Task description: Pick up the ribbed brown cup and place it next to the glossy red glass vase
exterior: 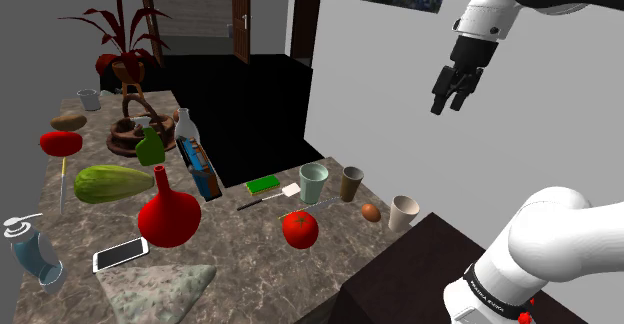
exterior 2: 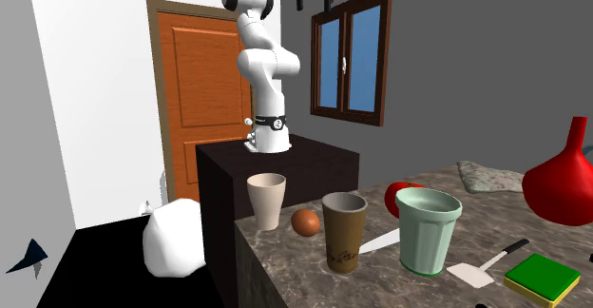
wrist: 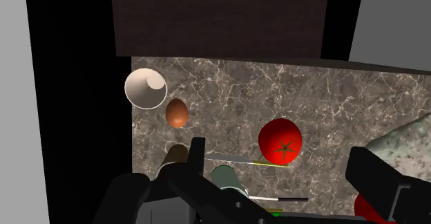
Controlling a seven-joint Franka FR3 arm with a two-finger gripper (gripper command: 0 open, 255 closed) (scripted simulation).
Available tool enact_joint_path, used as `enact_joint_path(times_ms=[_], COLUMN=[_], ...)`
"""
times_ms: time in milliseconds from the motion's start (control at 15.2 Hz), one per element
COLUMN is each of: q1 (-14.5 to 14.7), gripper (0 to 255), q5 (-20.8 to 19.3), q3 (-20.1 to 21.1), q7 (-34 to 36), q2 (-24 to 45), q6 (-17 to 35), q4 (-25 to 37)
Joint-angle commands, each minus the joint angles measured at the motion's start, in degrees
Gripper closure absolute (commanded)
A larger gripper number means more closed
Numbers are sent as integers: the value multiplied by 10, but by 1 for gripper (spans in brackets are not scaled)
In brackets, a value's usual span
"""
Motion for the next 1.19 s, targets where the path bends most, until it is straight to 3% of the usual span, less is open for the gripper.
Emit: enact_joint_path(times_ms=[0,594,1122], q1=[0,-9,-11], gripper=[0,0,0], q5=[0,-24,-27], q3=[0,-50,-97], q7=[0,-56,-111], q2=[0,75,202], q6=[0,180,345], q4=[0,-97,-127])
